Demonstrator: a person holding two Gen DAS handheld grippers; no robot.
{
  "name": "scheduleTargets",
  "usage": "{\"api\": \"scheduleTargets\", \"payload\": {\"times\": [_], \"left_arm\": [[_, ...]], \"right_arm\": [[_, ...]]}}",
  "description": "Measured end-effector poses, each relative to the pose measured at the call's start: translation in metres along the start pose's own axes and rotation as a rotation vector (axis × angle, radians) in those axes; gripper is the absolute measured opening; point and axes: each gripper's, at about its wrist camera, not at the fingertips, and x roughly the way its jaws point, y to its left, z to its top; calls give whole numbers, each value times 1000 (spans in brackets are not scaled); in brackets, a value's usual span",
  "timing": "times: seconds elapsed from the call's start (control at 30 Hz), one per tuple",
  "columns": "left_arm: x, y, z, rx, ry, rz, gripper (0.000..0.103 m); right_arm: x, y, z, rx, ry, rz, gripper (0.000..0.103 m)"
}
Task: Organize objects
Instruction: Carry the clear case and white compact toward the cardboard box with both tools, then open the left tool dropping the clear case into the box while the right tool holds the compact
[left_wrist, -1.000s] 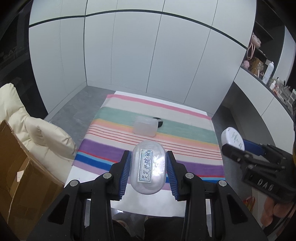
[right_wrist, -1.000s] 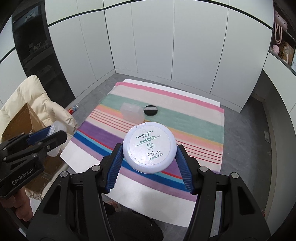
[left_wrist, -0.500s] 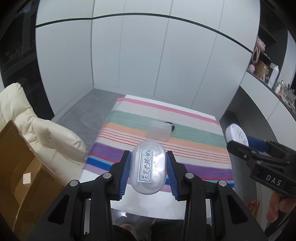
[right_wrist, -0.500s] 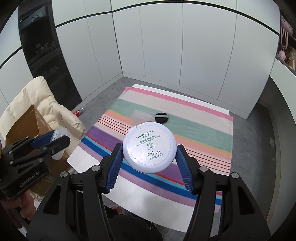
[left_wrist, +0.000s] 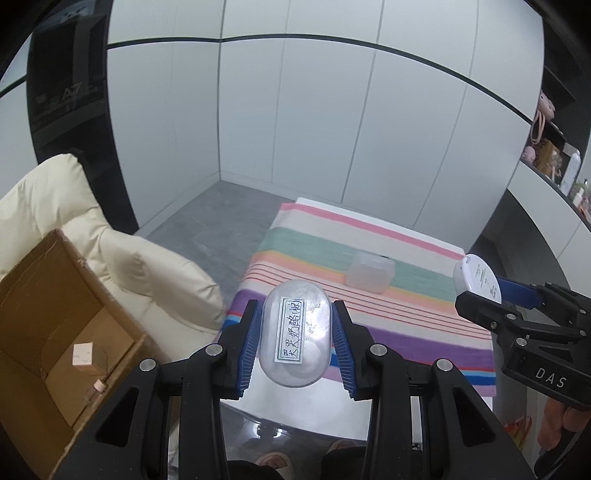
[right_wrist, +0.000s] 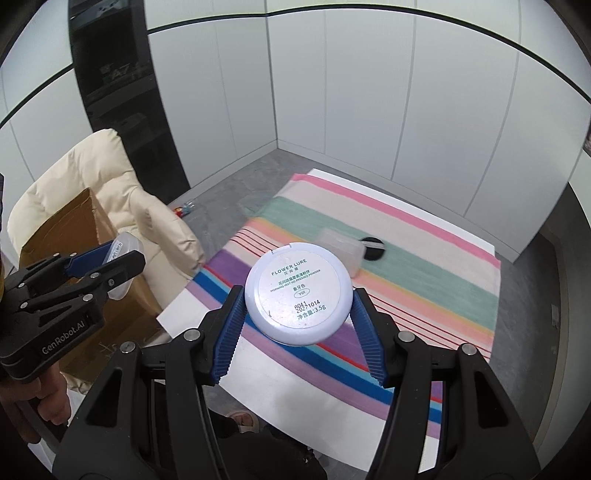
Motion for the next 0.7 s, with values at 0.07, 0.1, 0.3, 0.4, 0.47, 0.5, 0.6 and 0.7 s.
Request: {"api": "scheduleTargets", "payload": {"times": [0.07, 0.1, 0.3, 0.4, 0.47, 0.5, 0.6, 0.7], "left_arm": [[-1, 8, 0, -9, -5, 9, 39], [-2, 12, 1, -16, -7, 11, 39], [-6, 33, 2, -40, -19, 39, 39], [-8, 43, 2, -52, -26, 51, 39], [-10, 51, 2, -65, -27, 63, 39], [-10, 55, 1, -71, -28, 69, 39], [-12, 66, 0, -90, -31, 91, 39], [-15, 78, -1, -101, -35, 112, 39]], "right_arm": [[3, 8, 3, -11, 0, 9, 60], [5, 13, 4, -14, 0, 13, 60], [12, 37, 11, -42, -5, 38, 60], [15, 48, 15, -54, -7, 50, 60], [17, 55, 17, -62, -9, 57, 60], [18, 58, 18, -65, -10, 61, 60], [23, 69, 21, -78, -11, 73, 60], [25, 78, 25, -88, -19, 84, 60]]}}
